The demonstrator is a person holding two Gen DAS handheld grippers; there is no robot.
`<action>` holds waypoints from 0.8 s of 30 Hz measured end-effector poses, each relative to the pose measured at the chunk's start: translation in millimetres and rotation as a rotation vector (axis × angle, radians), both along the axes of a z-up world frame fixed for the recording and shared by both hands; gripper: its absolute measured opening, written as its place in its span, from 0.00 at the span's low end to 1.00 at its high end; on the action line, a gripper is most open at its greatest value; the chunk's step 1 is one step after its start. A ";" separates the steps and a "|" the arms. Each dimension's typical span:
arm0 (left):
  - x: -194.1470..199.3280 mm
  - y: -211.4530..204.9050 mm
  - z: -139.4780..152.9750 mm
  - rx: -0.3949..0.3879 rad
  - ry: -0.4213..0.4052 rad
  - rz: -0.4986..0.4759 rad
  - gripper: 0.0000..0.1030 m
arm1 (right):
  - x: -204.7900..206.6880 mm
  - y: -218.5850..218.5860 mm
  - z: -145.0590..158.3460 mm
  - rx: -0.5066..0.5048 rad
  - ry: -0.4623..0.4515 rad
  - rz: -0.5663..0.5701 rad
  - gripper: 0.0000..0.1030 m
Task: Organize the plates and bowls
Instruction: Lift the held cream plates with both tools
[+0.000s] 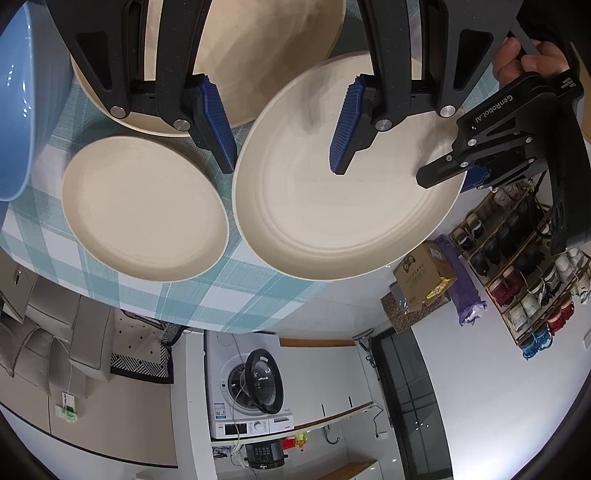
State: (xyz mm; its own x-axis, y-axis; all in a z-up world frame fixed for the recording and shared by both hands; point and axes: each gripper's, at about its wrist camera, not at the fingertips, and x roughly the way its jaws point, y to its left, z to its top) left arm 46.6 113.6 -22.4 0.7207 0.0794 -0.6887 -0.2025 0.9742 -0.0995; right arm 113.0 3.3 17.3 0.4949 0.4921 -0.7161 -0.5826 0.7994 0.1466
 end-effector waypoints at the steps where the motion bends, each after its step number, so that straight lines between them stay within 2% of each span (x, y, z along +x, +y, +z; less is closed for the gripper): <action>1: -0.7 -1.6 1.4 0.002 -0.003 -0.004 0.31 | -1.9 -2.2 2.7 0.002 -0.005 -0.003 0.53; 24: -9.7 -40.0 22.0 0.012 -0.035 -0.103 0.31 | -47.6 -56.8 35.4 0.035 -0.039 -0.091 0.53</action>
State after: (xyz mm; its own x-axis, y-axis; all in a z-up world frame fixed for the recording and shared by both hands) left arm 36.9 73.6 -0.5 0.7489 0.0115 -0.6626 -0.0978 0.9908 -0.0934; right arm 65.5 -53.5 52.7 0.5658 0.4684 -0.6786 -0.5140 0.8439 0.1538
